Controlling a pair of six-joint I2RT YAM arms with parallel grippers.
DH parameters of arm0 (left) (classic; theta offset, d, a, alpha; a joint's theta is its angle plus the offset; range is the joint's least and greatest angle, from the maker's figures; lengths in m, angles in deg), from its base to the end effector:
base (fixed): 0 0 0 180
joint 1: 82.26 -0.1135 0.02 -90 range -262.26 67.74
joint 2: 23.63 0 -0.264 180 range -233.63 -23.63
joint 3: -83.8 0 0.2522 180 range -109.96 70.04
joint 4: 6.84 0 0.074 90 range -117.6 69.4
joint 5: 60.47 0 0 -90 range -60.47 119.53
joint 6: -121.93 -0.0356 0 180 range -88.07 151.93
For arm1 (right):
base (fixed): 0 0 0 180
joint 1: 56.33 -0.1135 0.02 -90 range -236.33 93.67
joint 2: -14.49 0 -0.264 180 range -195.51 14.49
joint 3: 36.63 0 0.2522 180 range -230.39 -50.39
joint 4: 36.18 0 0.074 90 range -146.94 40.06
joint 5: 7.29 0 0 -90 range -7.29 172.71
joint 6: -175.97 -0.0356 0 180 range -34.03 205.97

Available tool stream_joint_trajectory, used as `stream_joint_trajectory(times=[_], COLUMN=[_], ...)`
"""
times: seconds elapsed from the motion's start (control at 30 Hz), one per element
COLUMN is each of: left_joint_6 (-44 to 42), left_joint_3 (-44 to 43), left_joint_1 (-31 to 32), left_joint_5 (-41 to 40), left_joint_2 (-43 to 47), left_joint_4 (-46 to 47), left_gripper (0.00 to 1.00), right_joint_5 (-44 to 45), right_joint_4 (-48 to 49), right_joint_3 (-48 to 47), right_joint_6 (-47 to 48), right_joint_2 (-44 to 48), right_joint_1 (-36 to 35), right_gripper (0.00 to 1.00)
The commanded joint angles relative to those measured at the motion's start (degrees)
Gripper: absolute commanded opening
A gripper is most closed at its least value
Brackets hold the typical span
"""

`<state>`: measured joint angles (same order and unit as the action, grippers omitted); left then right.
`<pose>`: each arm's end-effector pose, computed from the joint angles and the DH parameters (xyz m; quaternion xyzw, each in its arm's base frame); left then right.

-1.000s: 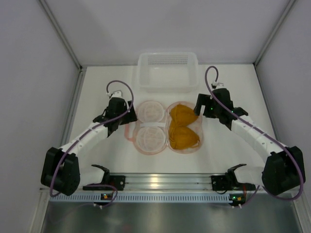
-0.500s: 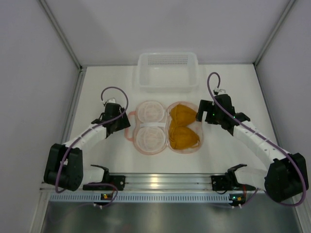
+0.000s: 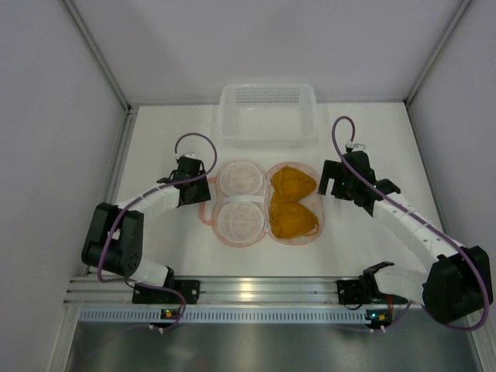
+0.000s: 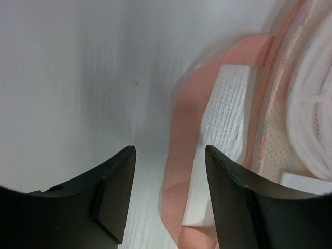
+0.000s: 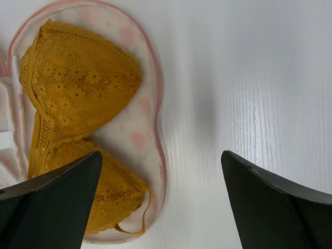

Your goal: Place the bra in the laundry bag and zip it closed

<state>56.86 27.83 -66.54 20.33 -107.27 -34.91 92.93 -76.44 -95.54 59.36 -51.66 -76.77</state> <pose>0.2668 -0.0692 0.1686 -0.1000 0.9476 -0.0301 0.3019 0.2244 0.0769 0.2428 0.0822 0.9252 0.0680 0.3641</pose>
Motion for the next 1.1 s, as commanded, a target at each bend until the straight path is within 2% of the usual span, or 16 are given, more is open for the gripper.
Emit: stream_joint_trajectory(times=[0.0, 0.07, 0.2, 0.3, 0.33, 0.53, 0.63, 0.77, 0.8, 0.9, 1.0, 1.07], left_joint_6=[-1.9, -1.64, -1.11, -0.93, -0.93, -2.95, -5.49, -7.18, -6.65, -4.9, -3.58, -2.78], left_joint_3=[-5.31, -6.47, -7.7, -8.23, -8.23, -9.28, -13.41, -17.37, -19.11, -22.9, -29.4, -34.58], left_joint_1=[2.11, 3.08, 3.08, 3.08, 3.17, 2.99, 2.99, 3.17, 3.43, 8.08, 15.1, 20.29], left_joint_5=[-6.79, -8.47, -9.09, -9.44, -9.88, -15.93, -19.28, -10.18, -10.06, -12.86, -17.42, -17.7], left_joint_2=[-4.07, -6.97, -9.18, -9.44, -9.09, 1.08, 4.26, 7.87, 8.22, 7.79, 4.02, -0.02], left_joint_4=[-2.74, -4.59, -4.5, -4.59, -4.68, -5.29, -7.48, -7.76, -7.93, -10.47, -13.29, -14.69], left_gripper=[0.61, 0.58, 0.42, 0.15, 0.02, 0.0, 0.0, 0.0, 0.0, 0.0, 0.0, 0.0], right_joint_5=[2.7, 2.97, 3.4, 3.49, 3.49, -1.51, -4.85, -5.12, -3.55, -0.91, -0.81, -1.16], right_joint_4=[-1.36, -1.27, -1.53, -1.36, -1.1, 2.68, 5.05, 4.97, 4.79, 4.27, 4.53, 4.35], right_joint_3=[-3.28, -3.2, -2.93, -2.67, -2.41, -0.21, -0.73, -3.1, -3.37, -3.28, -1.35, 0.23], right_joint_6=[-0.63, -0.98, -1.25, -1.43, -1.43, -2.22, -2.13, -0.99, -0.9, -1.42, -3.01, -3.71], right_joint_2=[1.11, 1.55, 2.6, 3.13, 3.05, 0.59, -1.08, -2.58, -2.67, -2.06, -0.92, 0.14], right_joint_1=[0.58, 0.58, 0.58, 0.58, 0.67, 0.58, 0.67, 0.58, 0.67, 0.85, 1.99, 3.47], right_gripper=[0.99, 0.99, 0.99, 0.99, 0.99, 0.99, 0.99, 0.99, 0.99, 0.99, 0.99, 0.99])
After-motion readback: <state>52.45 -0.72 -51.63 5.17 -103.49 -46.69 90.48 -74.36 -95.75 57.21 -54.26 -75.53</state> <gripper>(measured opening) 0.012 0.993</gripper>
